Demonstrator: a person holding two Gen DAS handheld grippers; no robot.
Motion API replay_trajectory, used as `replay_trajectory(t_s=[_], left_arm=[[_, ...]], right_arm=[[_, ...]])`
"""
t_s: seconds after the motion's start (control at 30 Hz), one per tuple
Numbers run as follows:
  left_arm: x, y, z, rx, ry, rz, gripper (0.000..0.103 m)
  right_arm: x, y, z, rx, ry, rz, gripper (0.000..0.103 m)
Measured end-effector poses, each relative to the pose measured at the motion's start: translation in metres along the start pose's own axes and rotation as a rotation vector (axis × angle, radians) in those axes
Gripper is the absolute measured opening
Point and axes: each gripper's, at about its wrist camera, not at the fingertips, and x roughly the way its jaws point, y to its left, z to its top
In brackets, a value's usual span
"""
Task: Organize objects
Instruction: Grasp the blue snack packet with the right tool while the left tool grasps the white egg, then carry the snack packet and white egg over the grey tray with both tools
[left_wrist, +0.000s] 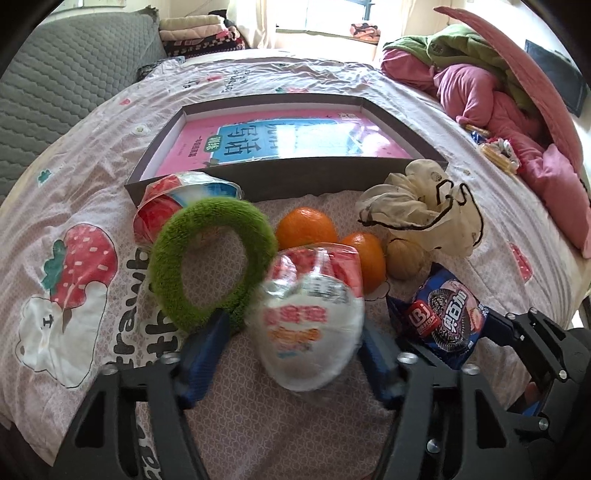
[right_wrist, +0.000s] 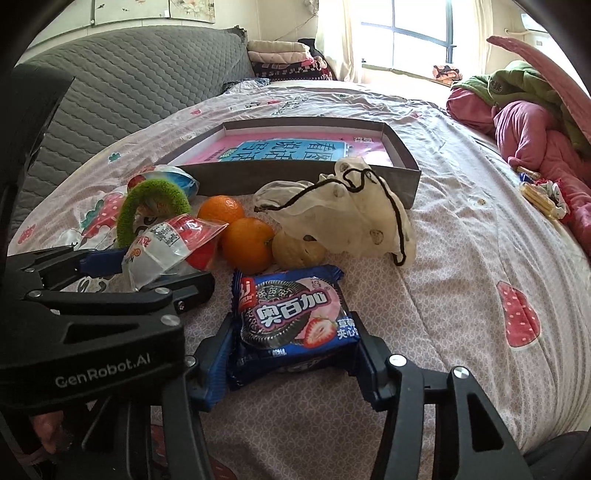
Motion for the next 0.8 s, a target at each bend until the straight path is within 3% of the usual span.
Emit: replay_trajectory(t_s=[0.03, 0.43, 0.8], left_arm=[[0.0, 0.001, 0.0, -0.004, 0.003, -0.017, 0.052], [-0.025, 0.012, -0.005, -0.053, -0.05, -0.109, 0.052], [-0.052, 0.023, -0.007, -0.076, -0.105, -0.111, 0.052]], right_arm=[[0.0, 0.0, 0.0, 0.001, -0.002, 0.001, 0.056], [-0.019, -0.004, 0.004, 0.01, -0.085, 0.006, 0.055], [-0.038, -0.007, 0.005, 0.02, -0.163, 0.024, 0.055]])
